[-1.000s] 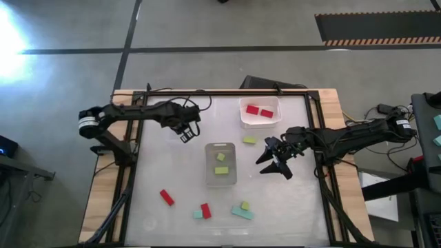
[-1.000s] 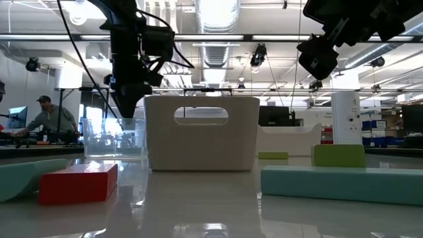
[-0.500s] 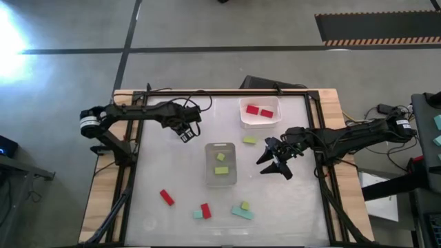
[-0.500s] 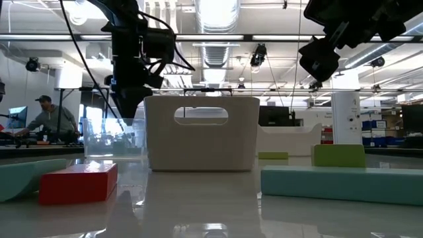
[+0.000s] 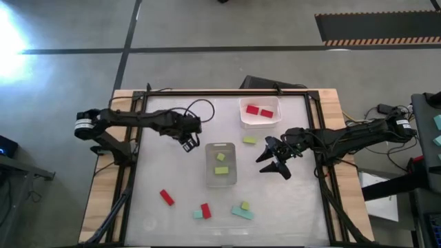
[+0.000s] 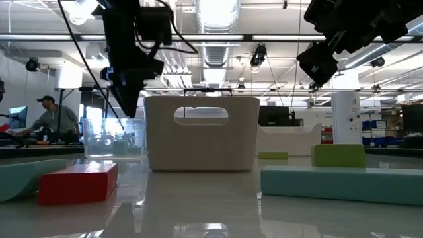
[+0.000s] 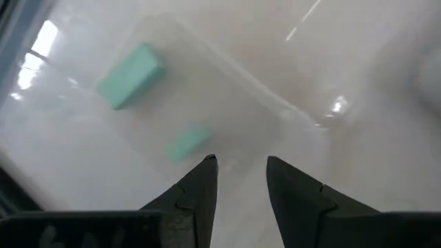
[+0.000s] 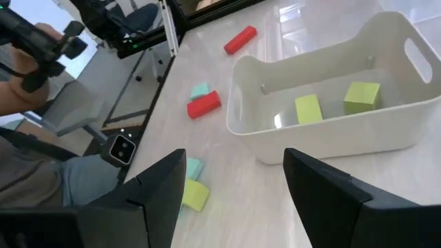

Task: Sort & place blocks by color
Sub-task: Put the red block into the white bin

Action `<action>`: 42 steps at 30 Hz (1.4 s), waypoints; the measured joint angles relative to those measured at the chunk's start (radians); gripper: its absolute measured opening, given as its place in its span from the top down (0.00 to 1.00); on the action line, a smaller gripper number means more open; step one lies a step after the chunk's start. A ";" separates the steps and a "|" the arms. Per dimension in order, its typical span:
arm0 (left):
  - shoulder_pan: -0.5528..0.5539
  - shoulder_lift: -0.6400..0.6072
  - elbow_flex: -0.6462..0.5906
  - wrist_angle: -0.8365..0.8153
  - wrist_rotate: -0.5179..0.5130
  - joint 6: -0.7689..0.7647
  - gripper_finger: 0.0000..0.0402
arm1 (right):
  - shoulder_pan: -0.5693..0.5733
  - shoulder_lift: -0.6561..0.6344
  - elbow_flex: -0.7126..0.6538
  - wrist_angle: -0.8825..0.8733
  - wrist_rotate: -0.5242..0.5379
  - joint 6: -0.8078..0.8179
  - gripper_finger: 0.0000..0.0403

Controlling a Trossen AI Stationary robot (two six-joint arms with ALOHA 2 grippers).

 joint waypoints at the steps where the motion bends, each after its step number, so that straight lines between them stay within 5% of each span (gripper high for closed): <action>1: -0.022 -0.007 0.002 0.000 0.005 -0.020 0.73 | 0.000 0.000 0.000 0.001 0.002 -0.005 0.42; 10: -0.248 -0.032 0.044 -0.001 0.153 -0.246 0.73 | 0.000 0.000 0.000 0.008 0.061 -0.081 0.42; 17: -0.484 -0.029 0.022 -0.005 0.347 -0.069 0.73 | 0.000 0.000 0.018 0.007 0.061 -0.141 0.42; 28: -0.705 -0.028 -0.044 0.033 0.331 -0.067 0.73 | 0.000 0.000 0.020 0.009 0.062 -0.169 0.42; 42: -0.855 -0.028 -0.167 0.204 0.341 -0.010 0.73 | 0.000 0.000 0.020 0.008 0.061 -0.166 0.42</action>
